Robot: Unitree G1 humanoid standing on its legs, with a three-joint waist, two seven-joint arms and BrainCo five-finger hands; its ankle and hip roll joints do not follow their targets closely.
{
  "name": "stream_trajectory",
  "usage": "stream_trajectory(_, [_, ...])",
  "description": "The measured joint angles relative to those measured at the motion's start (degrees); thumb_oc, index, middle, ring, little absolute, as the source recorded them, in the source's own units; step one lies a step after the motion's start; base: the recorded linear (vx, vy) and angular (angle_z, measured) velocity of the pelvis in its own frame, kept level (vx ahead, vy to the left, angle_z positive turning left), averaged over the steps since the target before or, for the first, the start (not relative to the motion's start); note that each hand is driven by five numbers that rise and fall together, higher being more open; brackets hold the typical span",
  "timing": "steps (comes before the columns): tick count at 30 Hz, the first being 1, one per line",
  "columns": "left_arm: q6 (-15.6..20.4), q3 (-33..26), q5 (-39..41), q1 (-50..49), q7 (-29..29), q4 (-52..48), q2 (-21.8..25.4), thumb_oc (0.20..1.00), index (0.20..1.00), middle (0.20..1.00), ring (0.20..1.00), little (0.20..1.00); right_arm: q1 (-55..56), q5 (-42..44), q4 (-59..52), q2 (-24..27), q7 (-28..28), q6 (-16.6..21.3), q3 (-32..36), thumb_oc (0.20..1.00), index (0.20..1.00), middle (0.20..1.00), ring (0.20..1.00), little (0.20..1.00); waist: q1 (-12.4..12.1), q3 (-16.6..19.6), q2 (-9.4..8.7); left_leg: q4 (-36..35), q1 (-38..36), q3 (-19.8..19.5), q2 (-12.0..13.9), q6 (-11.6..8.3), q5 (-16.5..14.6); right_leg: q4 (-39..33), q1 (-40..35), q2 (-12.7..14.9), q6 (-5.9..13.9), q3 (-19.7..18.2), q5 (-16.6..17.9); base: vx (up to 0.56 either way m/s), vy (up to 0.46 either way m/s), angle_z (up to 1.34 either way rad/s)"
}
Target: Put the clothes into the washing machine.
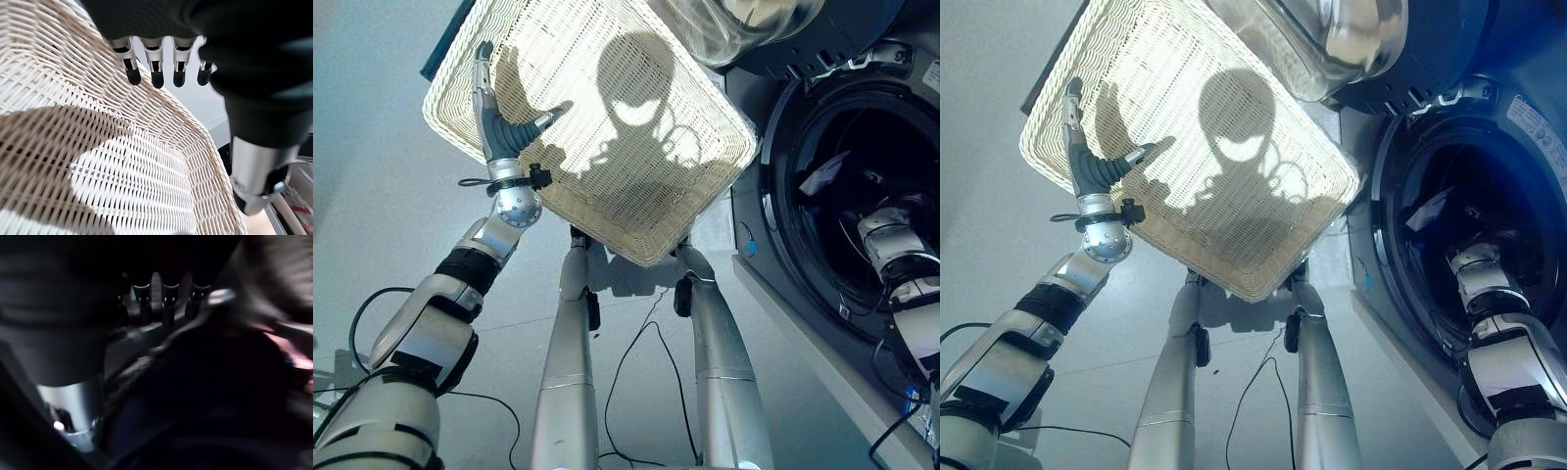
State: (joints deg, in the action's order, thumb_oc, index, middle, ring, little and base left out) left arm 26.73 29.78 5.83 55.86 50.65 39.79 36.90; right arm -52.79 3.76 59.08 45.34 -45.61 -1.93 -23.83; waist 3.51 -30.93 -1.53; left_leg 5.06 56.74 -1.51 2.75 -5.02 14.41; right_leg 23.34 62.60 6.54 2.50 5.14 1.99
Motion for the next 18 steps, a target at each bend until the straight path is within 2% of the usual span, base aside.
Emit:
stream_trajectory(7, [0.0,-0.23,-0.05,-1.15,0.37,-0.05,-0.53,1.0,1.0,1.0,1.0,1.0,4.97,-5.24,-7.33,-0.71,-2.26,0.81,-1.61,1.0,1.0,1.0,1.0,1.0,0.26,0.0,0.0,-0.55,0.0,0.78,-0.04,-0.02,0.0,0.64,0.84,0.06,0.23,-0.64,-0.56,0.0,0.0,0.0])
stream_trajectory(14, [0.16,-2.89,-0.59,-4.74,-0.18,-0.47,-2.52,1.0,1.0,1.0,1.0,1.0,10.98,-7.88,-12.95,-5.12,-2.68,1.73,-1.64,1.0,1.0,1.0,1.0,1.0,1.94,0.0,-0.01,-0.55,-0.81,1.52,-0.04,-0.03,-0.03,1.0,0.64,-0.02,0.27,-1.39,-0.61,0.0,0.037,-0.02])
stream_trajectory(18, [0.16,-2.98,-0.61,-6.3,-0.86,-0.48,-3.3,1.0,1.0,1.0,1.0,1.0,13.38,-9.91,-13.67,-6.9,-2.85,2.05,-1.63,1.0,1.0,1.0,1.0,1.0,2.0,0.0,-0.01,-0.59,-2.04,1.69,-0.03,-0.09,-0.11,1.26,-0.25,-0.13,0.27,-1.8,-0.62,0.0,0.042,-0.03])
